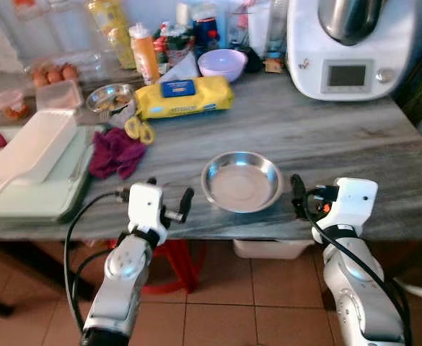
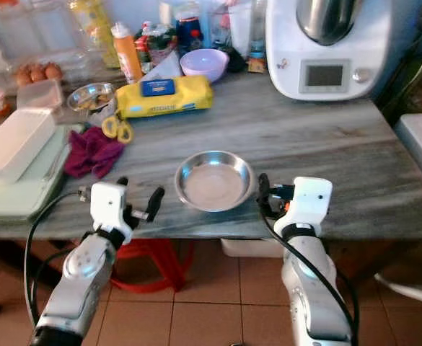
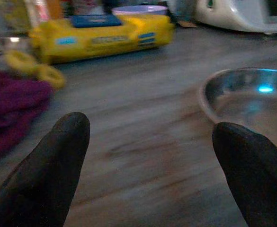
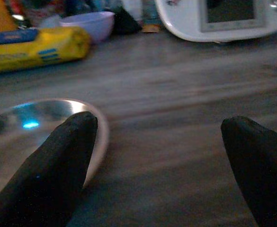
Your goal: Setting the table
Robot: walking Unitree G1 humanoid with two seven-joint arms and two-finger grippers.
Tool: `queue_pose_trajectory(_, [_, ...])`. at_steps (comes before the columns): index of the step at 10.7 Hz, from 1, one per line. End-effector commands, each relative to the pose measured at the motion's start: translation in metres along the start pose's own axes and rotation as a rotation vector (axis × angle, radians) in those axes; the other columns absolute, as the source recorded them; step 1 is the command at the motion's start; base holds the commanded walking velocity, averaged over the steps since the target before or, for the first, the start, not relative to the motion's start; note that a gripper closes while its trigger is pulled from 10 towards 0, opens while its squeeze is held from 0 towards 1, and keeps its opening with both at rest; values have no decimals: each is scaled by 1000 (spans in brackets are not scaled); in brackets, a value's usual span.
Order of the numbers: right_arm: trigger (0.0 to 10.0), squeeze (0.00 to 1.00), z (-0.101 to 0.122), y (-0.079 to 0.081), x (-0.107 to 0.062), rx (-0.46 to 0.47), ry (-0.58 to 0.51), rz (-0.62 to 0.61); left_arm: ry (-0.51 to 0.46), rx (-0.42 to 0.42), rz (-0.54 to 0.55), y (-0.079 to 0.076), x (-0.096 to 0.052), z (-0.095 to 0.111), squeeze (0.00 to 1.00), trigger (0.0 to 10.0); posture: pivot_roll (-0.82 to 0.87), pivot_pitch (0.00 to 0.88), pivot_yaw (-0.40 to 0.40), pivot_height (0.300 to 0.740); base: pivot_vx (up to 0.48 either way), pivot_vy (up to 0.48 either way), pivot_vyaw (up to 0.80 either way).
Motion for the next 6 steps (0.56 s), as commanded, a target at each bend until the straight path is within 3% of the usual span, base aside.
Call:
queue_pose_trajectory(1, [10000,0,5,3,-1,18,-22,10,23,20,29,6,-3,-5,0,10000,-198,72,76,740,0,0,0])
queue_pose_trajectory(3, [10000,0,0,-2,-1,0,-1,-9,24,32,52,9,-3,-5,0,10000,-197,69,75,740,0,0,0])
queue_pose_trajectory(6, [10000,0,-1,0,0,-10,3,1,29,36,52,8,-2,-5,0,10000,-197,63,70,740,-264,0,0])
Point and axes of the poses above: a point about 5 cm out from each wrist's last joint towards the gripper, its own x axis pointing out of the wrist towards the gripper, its own z axis along the axis of the wrist's last joint, y = z × x, the point moved 3 cm from there along x, pointing out of the wrist towards the gripper, and after that the axes turned 5 degrees about x, right-handed, at the moved point
